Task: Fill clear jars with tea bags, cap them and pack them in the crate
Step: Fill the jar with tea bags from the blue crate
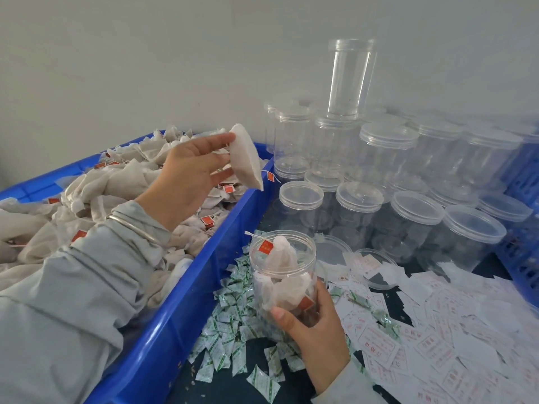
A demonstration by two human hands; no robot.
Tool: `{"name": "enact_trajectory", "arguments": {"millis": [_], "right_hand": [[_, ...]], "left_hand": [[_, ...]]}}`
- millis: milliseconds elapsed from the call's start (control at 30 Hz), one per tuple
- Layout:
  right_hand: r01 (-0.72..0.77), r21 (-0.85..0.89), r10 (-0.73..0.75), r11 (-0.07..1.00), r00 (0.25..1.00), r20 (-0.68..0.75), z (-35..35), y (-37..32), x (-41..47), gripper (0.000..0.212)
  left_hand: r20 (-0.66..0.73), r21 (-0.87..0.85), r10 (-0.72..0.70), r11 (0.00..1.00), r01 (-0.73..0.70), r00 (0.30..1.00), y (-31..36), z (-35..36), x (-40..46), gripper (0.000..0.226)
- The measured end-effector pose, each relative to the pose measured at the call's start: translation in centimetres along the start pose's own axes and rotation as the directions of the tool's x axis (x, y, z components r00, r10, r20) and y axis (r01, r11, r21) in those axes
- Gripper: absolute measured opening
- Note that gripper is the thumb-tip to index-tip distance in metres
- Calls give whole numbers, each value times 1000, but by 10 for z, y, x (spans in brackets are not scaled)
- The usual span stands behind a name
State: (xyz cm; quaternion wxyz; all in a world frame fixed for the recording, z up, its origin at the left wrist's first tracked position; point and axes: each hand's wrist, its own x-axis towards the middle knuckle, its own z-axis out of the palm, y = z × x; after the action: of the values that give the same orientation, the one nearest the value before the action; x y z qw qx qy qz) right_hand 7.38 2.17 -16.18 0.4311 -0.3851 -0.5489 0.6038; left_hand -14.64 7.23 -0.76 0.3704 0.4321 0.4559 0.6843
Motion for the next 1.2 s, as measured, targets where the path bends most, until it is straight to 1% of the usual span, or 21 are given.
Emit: {"name": "enact_trajectory", "arguments": {"millis": [67,133,200,267,367,400,467,500,600,700,733,800,833,867,933,967,1033,1100,1200], "right_hand": [[-1,12,1,1000,1000,0,0,-1,0,109],[-1,17,0,1000,1000,4,1,-1,0,108],[1,15,-2,1000,1000,8,1,-2,0,106],[4,18,-4,1000,1000,6,1,-3,-1,104],[7,18,-7,1000,1000,2,2,-4,-2,97],[10,17,-10,1000,1000,-1,2,-4,-1,92],[10,8,-10,1000,1000,-5,2,-2,-1,81],[7,3,-7,1000,1000,-7,1,-2,-1,80],[12,-7,-12,1000,1000,-9,1,0,0,82],[18,-9,-18,1000,1000,-14,1,-1,-1,93],[21,-16,-21,1000,1000,-18,1,0,-1,95],[32,-39,-34,999,999,-36,1,2,0,93],[38,-53,-41,998,998,-47,1,3,-1,92],[46,-70,-50,997,997,-62,1,4,-1,93],[65,-116,-78,991,991,-107,1,5,-1,94],[79,-141,-98,987,986,-132,1,5,-1,94],[111,-188,-144,976,975,-171,1,4,-2,92],[125,-207,-165,970,968,-190,1,3,-2,93],[149,-187,-183,971,966,-185,0,3,0,94]], "left_hand": [[101,-130,-39,990,52,994,1,5,-5,36],[248,-205,-99,967,152,964,-1,8,-8,36],[419,-181,-148,953,242,896,-4,10,-12,33],[547,-117,-165,956,270,821,-9,12,-15,34],[629,-27,-204,959,283,750,-14,15,-19,36],[641,-3,-216,959,284,736,-15,16,-20,33],[676,39,-230,960,277,700,-14,17,-22,20],[688,57,-238,960,275,685,-14,17,-23,19],[692,147,-285,955,257,663,-15,18,-26,19],[718,242,-333,943,228,612,-16,22,-30,17],[718,290,-349,936,197,602,-16,23,-31,16],[696,424,-373,903,68,613,-15,26,-34,14],[683,485,-377,874,-3,626,-14,28,-36,17],[662,536,-385,843,-47,643,-14,31,-37,27],[597,604,-426,797,-31,679,-14,36,-41,47],[577,634,-448,773,-28,683,-14,38,-42,57],[563,706,-509,706,-60,651,-15,41,-46,70],[564,763,-569,637,-114,598,-13,44,-50,81],[568,799,-599,566,-204,565,-12,51,-57,88]]}}
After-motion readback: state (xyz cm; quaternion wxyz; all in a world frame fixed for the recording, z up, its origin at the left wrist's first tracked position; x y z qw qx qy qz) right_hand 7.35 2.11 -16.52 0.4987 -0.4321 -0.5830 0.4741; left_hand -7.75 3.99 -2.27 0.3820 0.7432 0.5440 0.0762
